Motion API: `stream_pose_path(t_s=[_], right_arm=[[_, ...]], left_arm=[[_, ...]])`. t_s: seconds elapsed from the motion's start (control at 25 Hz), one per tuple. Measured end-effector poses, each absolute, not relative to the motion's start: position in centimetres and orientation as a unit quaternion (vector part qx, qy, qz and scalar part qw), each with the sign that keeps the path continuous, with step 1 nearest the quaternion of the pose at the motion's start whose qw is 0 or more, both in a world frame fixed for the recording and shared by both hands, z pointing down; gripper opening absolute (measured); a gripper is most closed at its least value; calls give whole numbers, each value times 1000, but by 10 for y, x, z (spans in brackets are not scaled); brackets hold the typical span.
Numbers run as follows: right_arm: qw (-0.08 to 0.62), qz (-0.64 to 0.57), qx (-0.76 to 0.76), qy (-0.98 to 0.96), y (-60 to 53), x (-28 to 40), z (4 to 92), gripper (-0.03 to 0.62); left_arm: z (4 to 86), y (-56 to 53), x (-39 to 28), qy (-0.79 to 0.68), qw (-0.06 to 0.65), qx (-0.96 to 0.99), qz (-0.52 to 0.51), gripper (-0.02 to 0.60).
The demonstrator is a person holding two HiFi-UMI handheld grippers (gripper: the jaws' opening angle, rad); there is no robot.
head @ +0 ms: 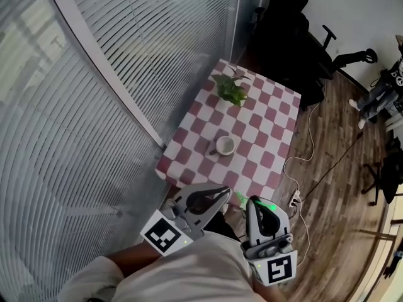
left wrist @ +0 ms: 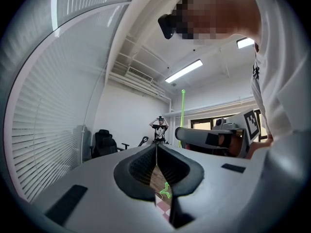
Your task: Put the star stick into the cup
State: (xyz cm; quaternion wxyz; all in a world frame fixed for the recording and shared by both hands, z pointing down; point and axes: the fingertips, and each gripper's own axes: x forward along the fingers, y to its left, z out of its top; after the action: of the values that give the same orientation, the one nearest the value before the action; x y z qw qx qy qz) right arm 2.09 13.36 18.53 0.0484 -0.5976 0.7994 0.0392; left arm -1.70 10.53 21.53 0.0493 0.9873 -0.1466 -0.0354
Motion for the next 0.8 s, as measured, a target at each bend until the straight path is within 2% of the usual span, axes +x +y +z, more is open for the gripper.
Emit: stream_pose_path(t_s=[0.8], right_arm=[[58,23,-585,808,84,97,192,32]], left_arm=[[219,57,55,-166,46,985,-22,37]])
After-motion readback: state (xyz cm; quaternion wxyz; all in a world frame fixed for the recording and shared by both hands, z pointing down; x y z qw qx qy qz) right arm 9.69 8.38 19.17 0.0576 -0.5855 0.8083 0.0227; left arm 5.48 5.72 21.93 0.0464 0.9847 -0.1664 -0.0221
